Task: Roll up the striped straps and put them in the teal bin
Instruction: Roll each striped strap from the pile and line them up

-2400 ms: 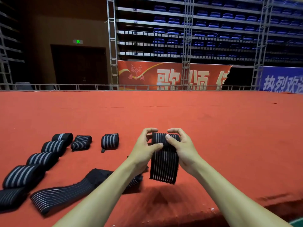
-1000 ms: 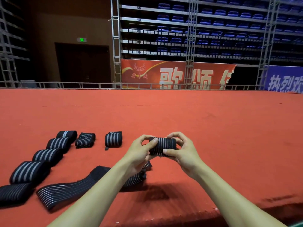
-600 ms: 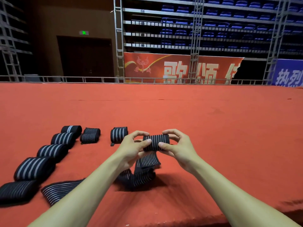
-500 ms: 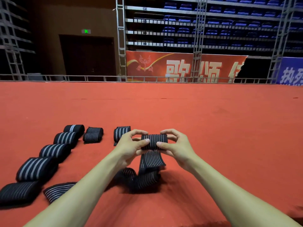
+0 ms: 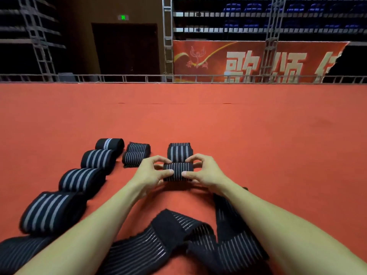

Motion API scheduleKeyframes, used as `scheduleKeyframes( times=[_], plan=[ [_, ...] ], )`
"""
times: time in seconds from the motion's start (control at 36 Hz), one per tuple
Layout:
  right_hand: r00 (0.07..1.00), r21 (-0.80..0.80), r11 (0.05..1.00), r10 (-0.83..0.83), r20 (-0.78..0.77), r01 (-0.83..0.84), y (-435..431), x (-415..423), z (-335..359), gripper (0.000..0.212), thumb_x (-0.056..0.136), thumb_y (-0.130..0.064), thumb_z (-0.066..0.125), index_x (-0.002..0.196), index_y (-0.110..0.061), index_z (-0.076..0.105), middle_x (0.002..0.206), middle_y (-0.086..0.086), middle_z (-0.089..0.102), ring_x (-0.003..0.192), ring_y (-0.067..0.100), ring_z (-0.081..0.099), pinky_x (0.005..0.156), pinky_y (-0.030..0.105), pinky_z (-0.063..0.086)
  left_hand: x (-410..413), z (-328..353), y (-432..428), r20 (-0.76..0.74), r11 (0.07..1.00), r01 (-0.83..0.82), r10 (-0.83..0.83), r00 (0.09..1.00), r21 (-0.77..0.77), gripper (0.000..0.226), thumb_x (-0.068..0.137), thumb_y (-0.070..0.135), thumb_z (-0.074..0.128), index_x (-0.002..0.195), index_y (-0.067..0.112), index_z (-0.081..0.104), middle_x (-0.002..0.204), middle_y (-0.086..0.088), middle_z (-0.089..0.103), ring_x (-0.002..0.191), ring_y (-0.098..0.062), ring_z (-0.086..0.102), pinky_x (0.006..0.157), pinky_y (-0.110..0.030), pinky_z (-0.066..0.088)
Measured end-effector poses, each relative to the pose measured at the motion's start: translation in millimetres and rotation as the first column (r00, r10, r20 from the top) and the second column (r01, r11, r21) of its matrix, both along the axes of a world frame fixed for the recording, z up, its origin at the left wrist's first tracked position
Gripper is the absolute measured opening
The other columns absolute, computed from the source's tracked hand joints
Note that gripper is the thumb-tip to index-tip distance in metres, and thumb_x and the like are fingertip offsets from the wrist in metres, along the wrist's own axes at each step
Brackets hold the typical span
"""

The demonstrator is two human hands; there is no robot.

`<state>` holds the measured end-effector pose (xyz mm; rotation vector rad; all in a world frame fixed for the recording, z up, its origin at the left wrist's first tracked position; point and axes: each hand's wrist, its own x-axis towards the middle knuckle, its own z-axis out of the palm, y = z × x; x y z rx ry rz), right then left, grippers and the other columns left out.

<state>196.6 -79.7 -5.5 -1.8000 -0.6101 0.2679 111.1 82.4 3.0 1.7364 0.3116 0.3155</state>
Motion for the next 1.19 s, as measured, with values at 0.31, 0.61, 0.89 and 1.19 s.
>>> scheduleKeyframes(
  times=[0.31,0.61,0.89,1.19],
  plan=[
    [0.962,-0.272,0.960,0.017,0.273,0.060,12,40,-21,0.040,0.073,-0.029,0.086,0.107,-0.021,0.067,0.096,-0.002,0.065,0.089,0.015,0.064,0.083,0.034,0.054,38,-23,27,-0.006,0.899,-0.005,0.008,1.000,0.437,0.023,0.079,0.016,0.082,0.097,0.023,0.070,0.102,-0.005,0.071,0.092,-0.016,0.067,0.072,-0.029,0.057],
    [0.934,-0.326,0.944,0.071,0.349,0.050,13,43,-20,0.039,0.079,-0.031,0.081,0.114,-0.020,0.067,0.096,-0.003,0.062,0.074,0.009,0.058,0.072,0.021,0.045,43,-22,25,-0.045,0.826,-0.025,0.061,0.997,0.563,0.029,0.077,0.018,0.083,0.105,0.017,0.074,0.109,-0.004,0.061,0.085,-0.020,0.061,0.080,-0.029,0.048],
    [0.911,-0.244,0.946,-0.101,0.400,0.212,-62,18,11,0.020,0.077,-0.031,0.083,0.089,-0.020,0.072,0.084,-0.007,0.068,0.073,0.011,0.061,0.070,0.022,0.045,24,13,-42,-0.065,0.869,0.199,-0.191,0.979,0.454,0.015,0.086,0.021,0.075,0.097,0.013,0.069,0.079,0.000,0.063,0.069,-0.014,0.055,0.070,-0.033,0.050],
    [0.946,-0.303,0.942,-0.041,0.323,0.145,-134,-20,-4,0.015,0.079,-0.015,0.080,0.081,-0.020,0.066,0.045,-0.031,0.052,0.044,-0.009,0.051,0.047,0.009,0.035,24,-6,-118,-0.238,0.659,0.460,-0.402,0.884,0.595,0.024,0.079,0.026,0.081,0.096,0.020,0.066,0.081,-0.005,0.067,0.061,-0.010,0.052,0.064,-0.027,0.044]
  ],
)
